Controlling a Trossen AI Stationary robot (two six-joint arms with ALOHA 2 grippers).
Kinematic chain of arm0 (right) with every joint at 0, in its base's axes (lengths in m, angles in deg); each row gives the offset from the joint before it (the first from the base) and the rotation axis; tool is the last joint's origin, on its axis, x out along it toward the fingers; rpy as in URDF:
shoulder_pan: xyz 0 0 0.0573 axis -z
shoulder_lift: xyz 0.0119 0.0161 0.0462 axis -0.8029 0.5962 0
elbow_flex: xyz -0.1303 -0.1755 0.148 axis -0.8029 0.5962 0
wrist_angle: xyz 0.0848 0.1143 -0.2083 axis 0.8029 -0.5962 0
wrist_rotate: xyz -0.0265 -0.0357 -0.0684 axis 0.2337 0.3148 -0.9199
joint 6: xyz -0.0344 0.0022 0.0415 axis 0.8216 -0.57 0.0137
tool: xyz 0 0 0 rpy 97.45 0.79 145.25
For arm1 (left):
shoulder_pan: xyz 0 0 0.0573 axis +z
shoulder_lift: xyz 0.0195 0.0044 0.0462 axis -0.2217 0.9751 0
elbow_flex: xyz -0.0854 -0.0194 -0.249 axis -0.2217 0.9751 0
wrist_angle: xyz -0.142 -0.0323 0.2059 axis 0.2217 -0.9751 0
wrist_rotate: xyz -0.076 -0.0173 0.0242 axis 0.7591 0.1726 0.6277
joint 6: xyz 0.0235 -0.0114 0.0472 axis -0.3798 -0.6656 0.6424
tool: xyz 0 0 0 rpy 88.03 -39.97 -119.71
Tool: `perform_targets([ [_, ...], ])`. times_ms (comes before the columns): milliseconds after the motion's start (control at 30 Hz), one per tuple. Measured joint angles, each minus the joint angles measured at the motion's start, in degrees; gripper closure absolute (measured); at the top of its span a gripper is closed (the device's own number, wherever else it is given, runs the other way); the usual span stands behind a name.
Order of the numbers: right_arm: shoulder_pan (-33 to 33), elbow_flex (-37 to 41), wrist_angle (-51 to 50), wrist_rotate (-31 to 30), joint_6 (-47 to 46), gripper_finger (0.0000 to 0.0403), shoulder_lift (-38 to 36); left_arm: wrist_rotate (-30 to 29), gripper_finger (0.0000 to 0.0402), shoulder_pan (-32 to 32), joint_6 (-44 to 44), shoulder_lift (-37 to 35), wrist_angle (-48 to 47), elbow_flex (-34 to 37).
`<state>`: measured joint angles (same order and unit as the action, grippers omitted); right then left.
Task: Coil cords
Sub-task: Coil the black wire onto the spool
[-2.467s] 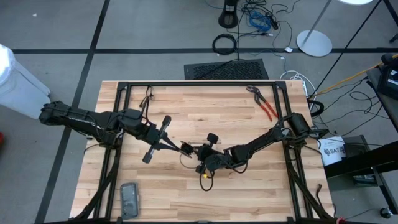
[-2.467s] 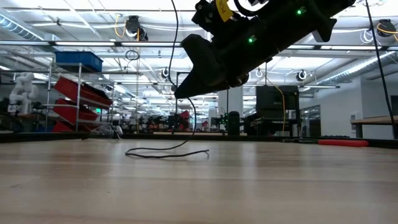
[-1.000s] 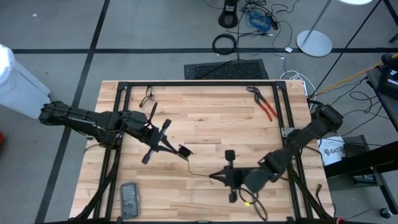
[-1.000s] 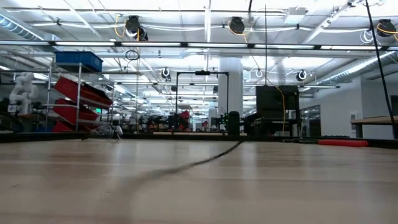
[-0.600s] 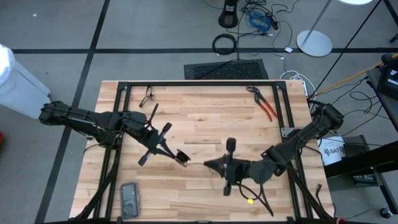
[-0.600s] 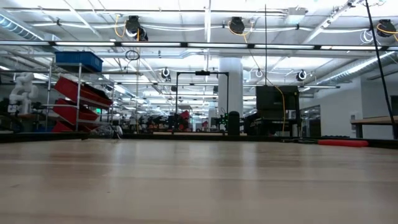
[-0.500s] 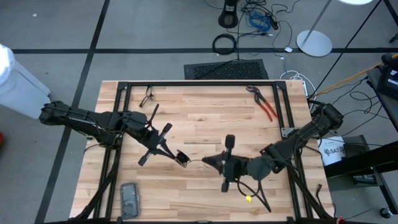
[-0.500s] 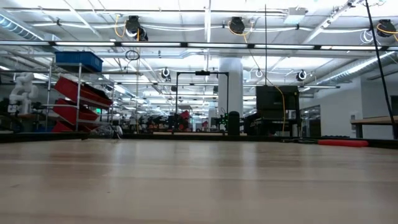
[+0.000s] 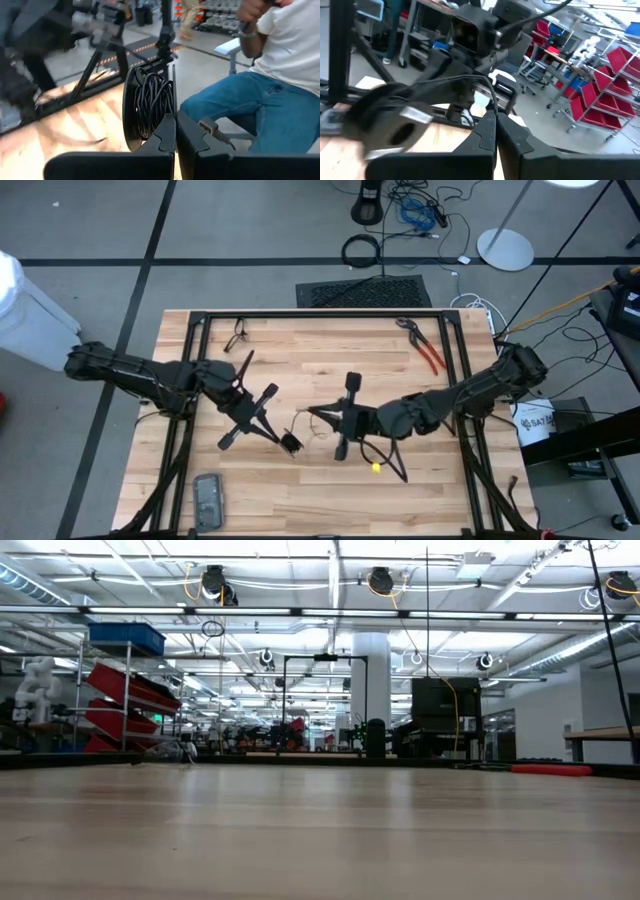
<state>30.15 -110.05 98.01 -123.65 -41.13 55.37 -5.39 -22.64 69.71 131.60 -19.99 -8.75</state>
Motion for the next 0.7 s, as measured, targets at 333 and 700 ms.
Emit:
perform_targets([
  [333,3.6,0.0,3.8,3.3,-2.6,0.0403,6.4,8.2,0.0400,-0.7,3.1,2.8,8.9,0.0],
  [700,4.9,0.0,9.9,11.0,-5.9,0.0403,11.0,9.1,0.0400,-0.8,4.6,2.9,14.1,0.0],
])
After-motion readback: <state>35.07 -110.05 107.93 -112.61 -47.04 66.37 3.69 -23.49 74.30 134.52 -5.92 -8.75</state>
